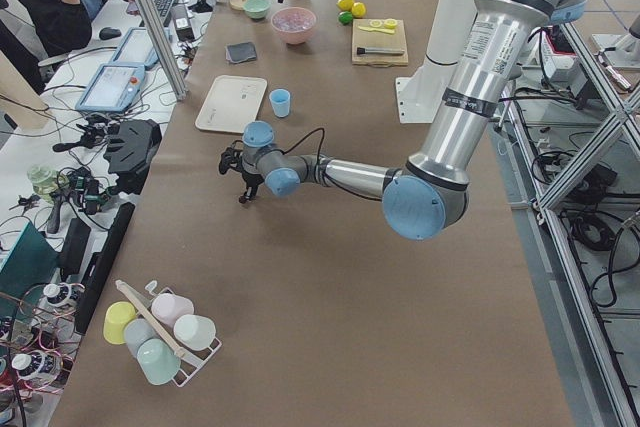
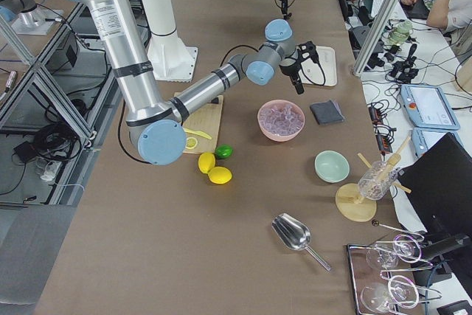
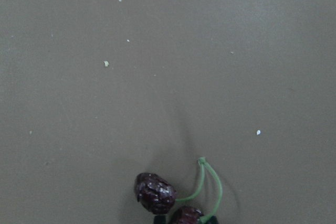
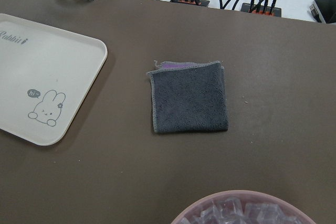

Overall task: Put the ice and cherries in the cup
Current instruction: 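Carry the cherries with the left gripper over the blue cup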

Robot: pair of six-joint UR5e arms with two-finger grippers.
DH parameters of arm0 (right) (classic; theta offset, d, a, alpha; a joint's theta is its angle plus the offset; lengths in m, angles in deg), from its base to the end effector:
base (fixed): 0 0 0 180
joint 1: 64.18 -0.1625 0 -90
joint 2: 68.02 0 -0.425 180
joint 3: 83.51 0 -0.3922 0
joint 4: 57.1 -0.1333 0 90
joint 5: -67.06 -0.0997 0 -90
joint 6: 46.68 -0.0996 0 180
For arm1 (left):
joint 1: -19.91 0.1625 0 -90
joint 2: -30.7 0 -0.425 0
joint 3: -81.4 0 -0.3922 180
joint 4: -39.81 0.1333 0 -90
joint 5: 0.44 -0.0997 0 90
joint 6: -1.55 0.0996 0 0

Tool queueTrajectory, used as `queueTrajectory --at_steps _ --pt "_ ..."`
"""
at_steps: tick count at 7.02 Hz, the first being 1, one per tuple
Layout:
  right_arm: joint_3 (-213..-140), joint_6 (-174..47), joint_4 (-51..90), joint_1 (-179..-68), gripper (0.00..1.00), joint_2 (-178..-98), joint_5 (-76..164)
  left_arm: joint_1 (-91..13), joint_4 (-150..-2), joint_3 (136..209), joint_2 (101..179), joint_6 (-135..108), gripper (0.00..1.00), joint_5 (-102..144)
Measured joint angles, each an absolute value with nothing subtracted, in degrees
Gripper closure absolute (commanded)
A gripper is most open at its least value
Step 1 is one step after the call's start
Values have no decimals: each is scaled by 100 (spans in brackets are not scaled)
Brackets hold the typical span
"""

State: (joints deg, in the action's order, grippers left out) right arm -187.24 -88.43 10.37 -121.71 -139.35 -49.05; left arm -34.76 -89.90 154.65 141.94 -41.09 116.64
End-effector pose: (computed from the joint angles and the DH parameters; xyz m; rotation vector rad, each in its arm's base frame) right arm -0.2454 -0.5523 0.3248 0.4965 -0.9012 -0.0709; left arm 0.3205 -0.6042 0.5220 0.3055 0.8238 0.0630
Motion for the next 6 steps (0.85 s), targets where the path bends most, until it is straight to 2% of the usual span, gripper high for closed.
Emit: queueTrajectory --at_steps 2,6 --pt "-18756 -8843 1034 -12174 0 -13987 -4905 -3602 -8988 15783 14358 -4152 100 11691" --pt "-18903 -8855 1034 -12173 0 -14176 -4913 -3512 -9003 16869 14753 -4362 100 11652"
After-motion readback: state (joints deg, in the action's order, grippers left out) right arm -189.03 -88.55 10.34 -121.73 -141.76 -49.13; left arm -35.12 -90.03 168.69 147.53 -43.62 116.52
